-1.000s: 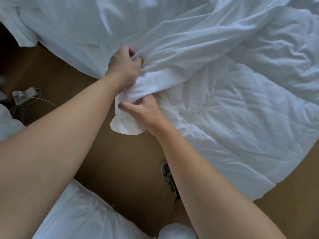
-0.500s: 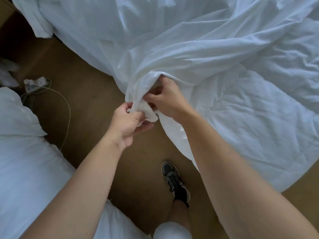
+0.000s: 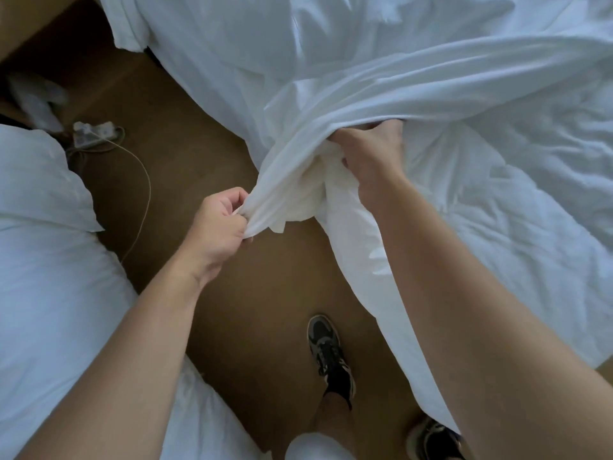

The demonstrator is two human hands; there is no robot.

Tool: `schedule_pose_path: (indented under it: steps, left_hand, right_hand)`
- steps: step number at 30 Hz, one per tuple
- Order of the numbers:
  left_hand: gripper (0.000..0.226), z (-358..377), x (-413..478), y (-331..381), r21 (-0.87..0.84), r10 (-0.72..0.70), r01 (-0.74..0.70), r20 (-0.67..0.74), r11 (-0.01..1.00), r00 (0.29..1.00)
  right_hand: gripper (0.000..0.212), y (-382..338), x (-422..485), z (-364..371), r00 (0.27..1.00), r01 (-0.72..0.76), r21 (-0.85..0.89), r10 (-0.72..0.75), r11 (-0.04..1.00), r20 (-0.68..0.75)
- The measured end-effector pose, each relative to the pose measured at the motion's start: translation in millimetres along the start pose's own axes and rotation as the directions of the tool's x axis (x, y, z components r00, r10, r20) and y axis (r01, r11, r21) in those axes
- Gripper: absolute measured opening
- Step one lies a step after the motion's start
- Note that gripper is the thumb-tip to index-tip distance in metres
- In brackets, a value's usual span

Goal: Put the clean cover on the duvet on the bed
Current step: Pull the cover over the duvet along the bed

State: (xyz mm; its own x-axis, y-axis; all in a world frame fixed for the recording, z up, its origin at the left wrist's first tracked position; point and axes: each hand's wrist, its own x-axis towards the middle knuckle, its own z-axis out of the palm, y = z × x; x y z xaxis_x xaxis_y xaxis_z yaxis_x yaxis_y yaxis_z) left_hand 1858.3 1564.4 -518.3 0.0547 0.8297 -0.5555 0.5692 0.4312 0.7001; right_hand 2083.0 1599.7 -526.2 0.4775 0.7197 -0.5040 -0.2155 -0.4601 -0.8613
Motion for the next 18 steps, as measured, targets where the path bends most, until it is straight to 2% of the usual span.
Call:
schedule_pose_path:
  steps: [2,3,5,6,7,9,10,11,12,13,15,16,18]
  left_hand:
    - [0.024,-8,-2,1,-0.028,-0.035,0.038,0.093,0.999,0.995]
    - [0.024,-10,-2,4,0.025,-0.040,0.038,0.070,0.999,0.997]
    - [0.020,-11,2,12,0.281,0.011,0.017,-0.098,0.959,0.995]
    - [0.017,-9,3,18,0.396,0.089,0.006,-0.222,0.918,0.971]
    - [0.015,-5,3,28,0.470,0.222,-0.041,-0.338,0.882,0.914]
    - [0.014,7,0,51,0.525,0.567,-0.313,-0.440,0.791,0.697]
    - [0.009,17,1,61,0.551,0.700,-0.457,-0.394,0.698,0.595]
    - [0.006,30,5,70,0.570,0.786,-0.560,-0.295,0.601,0.543]
    - [0.011,44,10,77,0.579,0.809,-0.601,-0.191,0.551,0.556]
    - [0.022,57,16,83,0.591,0.765,-0.573,-0.121,0.567,0.632]
    - [0.049,76,32,90,0.651,0.572,-0.365,-0.130,0.665,0.810]
    - [0.055,80,40,92,0.670,0.505,-0.273,-0.176,0.691,0.845]
    - [0.042,80,57,94,0.663,0.502,-0.234,-0.246,0.711,0.829]
  right_hand:
    - [0.072,-2,0,1,0.999,-0.016,0.095,0.012,0.995,0.046]
    - [0.061,-2,0,1,0.998,-0.011,0.127,0.002,0.992,0.070]
    - [0.030,-6,1,3,0.994,0.033,0.179,-0.050,0.983,0.095]
    - [0.023,-9,1,5,0.993,0.056,0.201,-0.076,0.978,0.093]
    - [0.024,-14,3,8,0.991,0.086,0.199,-0.106,0.976,0.087]
    - [0.026,-25,9,14,0.982,0.164,0.116,-0.173,0.980,0.072]
    - [0.022,-31,12,18,0.976,0.206,0.032,-0.208,0.978,0.065]
    - [0.015,-38,16,20,0.968,0.248,-0.087,-0.244,0.965,0.057]
    - [0.007,-45,19,22,0.960,0.281,-0.223,-0.274,0.933,0.061]
    - [0.005,-51,21,23,0.952,0.304,-0.345,-0.292,0.888,0.087]
    - [0.009,-58,20,21,0.936,0.352,-0.514,-0.303,0.782,0.180]
    - [0.009,-60,19,18,0.925,0.380,-0.567,-0.308,0.730,0.223]
    - [0.008,-60,19,11,0.903,0.428,-0.595,-0.335,0.680,0.267]
